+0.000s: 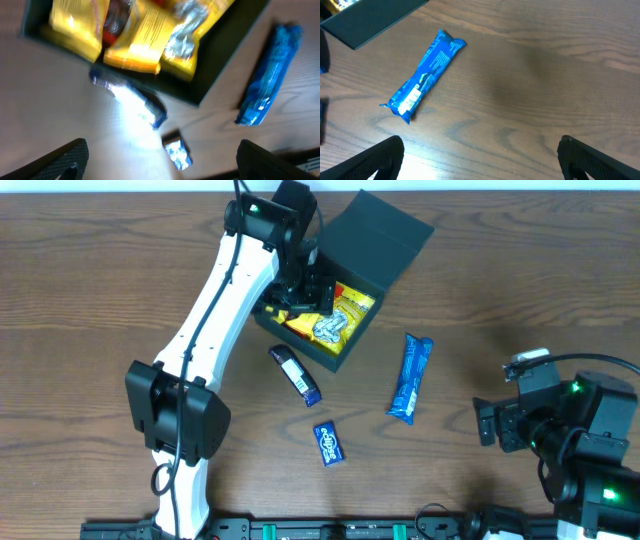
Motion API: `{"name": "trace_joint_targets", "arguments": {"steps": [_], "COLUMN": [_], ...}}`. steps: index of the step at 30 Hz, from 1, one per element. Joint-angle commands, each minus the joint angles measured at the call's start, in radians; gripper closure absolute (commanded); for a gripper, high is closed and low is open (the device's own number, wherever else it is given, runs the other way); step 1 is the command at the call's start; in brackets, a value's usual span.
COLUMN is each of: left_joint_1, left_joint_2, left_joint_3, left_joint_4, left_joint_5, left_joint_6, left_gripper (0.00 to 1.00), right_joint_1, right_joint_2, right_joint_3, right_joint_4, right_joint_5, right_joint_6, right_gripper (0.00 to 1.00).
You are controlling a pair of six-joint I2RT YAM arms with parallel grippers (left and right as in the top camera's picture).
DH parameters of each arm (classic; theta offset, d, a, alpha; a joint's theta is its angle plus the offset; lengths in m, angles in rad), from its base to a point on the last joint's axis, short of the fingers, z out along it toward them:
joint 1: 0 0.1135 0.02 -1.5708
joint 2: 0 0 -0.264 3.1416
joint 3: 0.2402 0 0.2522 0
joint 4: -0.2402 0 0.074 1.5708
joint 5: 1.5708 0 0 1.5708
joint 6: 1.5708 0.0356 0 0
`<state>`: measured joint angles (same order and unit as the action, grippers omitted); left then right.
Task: Pack container
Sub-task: 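Move left gripper down toward the dark blue Eclipse tin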
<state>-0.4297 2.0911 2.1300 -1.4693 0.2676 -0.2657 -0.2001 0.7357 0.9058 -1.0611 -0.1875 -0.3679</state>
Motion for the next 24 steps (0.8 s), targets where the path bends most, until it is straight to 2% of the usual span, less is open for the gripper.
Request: {"name": "trace_joint_targets", "arguments": {"steps": [1,3,5,6,11,15,20,23,24], "left_joint_1": [-0.040,-0.084,-0.137,-0.166,-0.274,-0.285,-0.294,-0.314,-0.327], "left_joint_2": [0.007,0.007,0.005,0.000,-0.081,-0.157,-0.298,-0.405,-0.454], "left_joint_3": [0.010,0.010,0.010,0.010,-0.015,-0.085,-0.352,-0.580,-0.687], "left_joint_4": [-0.050,-0.080,-0.132,-0.143,-0.161,-0.161,-0.051,0.097,0.183], "left_joint_5": [-0.053,-0.113,-0.233,-0.276,-0.348,-0.375,-0.375,-0.315,-0.288], "left_joint_6": [-0.107,-0.172,-0.320,-0.352,-0.383,-0.423,-0.472,-0.531,-0.596], "left_gripper": [0.05,0.05,0.05,0.05,0.05,0.05,0.05,0.05,0.05], "right_joint_1": [-0.009,-0.009,-0.009,-0.009,-0.009,-0.009,-0.009,-0.009,-0.009], "right_joint_2": [-0.001,-0.001,-0.001,-0.001,-0.001,-0.001,-0.001,-0.001,-0.001], "right_joint_3": [-0.005,-0.005,-0.005,-0.005,-0.005,-0.005,-0.005,-0.005,-0.005], "right_joint_4": [-0.002,-0.002,-0.002,-0.002,-0.002,-0.002,-0.002,-0.002,-0.002], "right_joint_5": [-0.011,-0.011,-0.012,-0.011,-0.011,-0.011,-0.011,-0.011,-0.011], "right_joint_6": [0.016,0.016,0.016,0.016,0.016,0.016,0.016,0.016,0.016], "right_gripper": [0.01,0.01,0.01,0.01,0.01,0.01,0.01,0.01,0.01]}}
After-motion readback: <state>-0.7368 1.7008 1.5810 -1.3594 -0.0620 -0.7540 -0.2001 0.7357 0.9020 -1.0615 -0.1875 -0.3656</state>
